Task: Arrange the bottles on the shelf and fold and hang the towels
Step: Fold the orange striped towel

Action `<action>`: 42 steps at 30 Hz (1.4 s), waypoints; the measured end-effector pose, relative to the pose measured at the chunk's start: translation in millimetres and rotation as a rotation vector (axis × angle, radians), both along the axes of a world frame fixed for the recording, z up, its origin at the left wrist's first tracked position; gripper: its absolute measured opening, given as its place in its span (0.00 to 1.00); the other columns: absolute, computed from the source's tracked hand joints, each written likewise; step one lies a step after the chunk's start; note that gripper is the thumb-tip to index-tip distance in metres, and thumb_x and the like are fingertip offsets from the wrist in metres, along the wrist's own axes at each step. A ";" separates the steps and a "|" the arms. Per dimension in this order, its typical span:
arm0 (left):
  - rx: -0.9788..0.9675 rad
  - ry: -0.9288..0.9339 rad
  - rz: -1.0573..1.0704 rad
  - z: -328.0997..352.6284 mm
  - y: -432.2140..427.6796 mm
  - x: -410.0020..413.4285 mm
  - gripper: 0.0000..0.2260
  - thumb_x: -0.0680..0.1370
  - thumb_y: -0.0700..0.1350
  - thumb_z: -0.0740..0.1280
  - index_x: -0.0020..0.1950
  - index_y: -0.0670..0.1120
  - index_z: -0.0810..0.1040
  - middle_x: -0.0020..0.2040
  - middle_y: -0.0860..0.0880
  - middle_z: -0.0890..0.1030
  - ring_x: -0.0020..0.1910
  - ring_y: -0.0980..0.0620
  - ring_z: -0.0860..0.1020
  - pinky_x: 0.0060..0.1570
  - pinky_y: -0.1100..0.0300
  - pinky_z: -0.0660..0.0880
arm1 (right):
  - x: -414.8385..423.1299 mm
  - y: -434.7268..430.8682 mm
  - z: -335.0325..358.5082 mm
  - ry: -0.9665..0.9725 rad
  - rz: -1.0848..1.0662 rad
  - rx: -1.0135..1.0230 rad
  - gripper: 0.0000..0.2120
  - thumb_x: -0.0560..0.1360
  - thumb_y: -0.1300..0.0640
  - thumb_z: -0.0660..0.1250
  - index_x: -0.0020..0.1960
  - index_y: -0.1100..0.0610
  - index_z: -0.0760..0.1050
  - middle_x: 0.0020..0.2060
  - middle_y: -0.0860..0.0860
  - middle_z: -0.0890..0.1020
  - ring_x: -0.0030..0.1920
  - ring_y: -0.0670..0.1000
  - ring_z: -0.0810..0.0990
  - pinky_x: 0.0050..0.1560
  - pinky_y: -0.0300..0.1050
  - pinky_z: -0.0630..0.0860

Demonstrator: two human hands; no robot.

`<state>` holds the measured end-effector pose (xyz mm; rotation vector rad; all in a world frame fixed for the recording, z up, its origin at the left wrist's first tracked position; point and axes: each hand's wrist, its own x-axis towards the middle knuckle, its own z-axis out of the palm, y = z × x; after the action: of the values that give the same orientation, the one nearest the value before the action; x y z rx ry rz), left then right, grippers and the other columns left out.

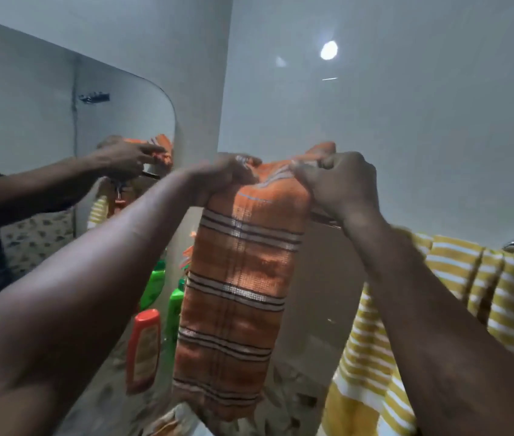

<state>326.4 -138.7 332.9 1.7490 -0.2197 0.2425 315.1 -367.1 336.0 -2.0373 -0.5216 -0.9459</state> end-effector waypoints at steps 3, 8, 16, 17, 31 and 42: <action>0.073 0.003 0.009 -16.5 -5.9 12.2 0.18 0.79 0.31 0.69 0.68 0.43 0.80 0.57 0.41 0.86 0.49 0.45 0.85 0.48 0.53 0.84 | 6.3 -2.6 -14.1 0.092 -0.161 -0.104 0.28 0.66 0.35 0.76 0.28 0.57 0.70 0.26 0.51 0.75 0.33 0.55 0.77 0.30 0.45 0.64; 0.171 -0.088 0.167 -17.7 -6.1 27.3 0.15 0.77 0.36 0.73 0.64 0.45 0.83 0.55 0.43 0.87 0.50 0.47 0.85 0.55 0.49 0.84 | -7.2 3.5 -13.1 -0.064 -0.499 -0.314 0.23 0.69 0.37 0.77 0.50 0.54 0.77 0.48 0.55 0.83 0.50 0.61 0.81 0.43 0.48 0.75; 0.290 -0.184 0.389 -27.6 -1.6 38.0 0.27 0.66 0.54 0.79 0.64 0.53 0.79 0.56 0.52 0.83 0.55 0.50 0.81 0.52 0.56 0.77 | 10.3 53.0 -10.3 0.228 -0.377 -0.866 0.30 0.75 0.25 0.61 0.59 0.50 0.78 0.50 0.51 0.81 0.51 0.56 0.79 0.46 0.48 0.70; 0.236 -0.217 0.405 -34.1 -0.7 36.1 0.31 0.67 0.55 0.80 0.68 0.53 0.76 0.57 0.52 0.81 0.55 0.50 0.80 0.52 0.57 0.75 | 14.3 55.5 -9.6 0.287 -0.385 -0.909 0.34 0.72 0.20 0.59 0.53 0.50 0.78 0.47 0.50 0.81 0.46 0.54 0.79 0.42 0.47 0.71; -0.285 0.000 -0.117 -171.1 2.5 7.1 0.09 0.76 0.41 0.77 0.56 0.44 0.86 0.54 0.42 0.88 0.53 0.39 0.86 0.62 0.39 0.80 | -10.3 36.1 -73.9 -0.481 -0.329 -0.129 0.15 0.78 0.42 0.71 0.54 0.54 0.79 0.48 0.50 0.84 0.48 0.53 0.82 0.47 0.44 0.73; -0.483 -0.112 -0.239 -125.2 -12.5 -1.4 0.10 0.81 0.35 0.68 0.60 0.42 0.82 0.51 0.40 0.87 0.46 0.41 0.87 0.46 0.47 0.85 | -13.4 21.4 -163.1 0.068 -0.191 0.375 0.21 0.70 0.42 0.80 0.55 0.45 0.73 0.42 0.42 0.85 0.41 0.43 0.86 0.44 0.53 0.84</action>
<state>325.0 -151.2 207.7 1.2195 -0.4130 0.1990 301.6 -345.6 172.9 -1.7897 -0.1005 -0.9987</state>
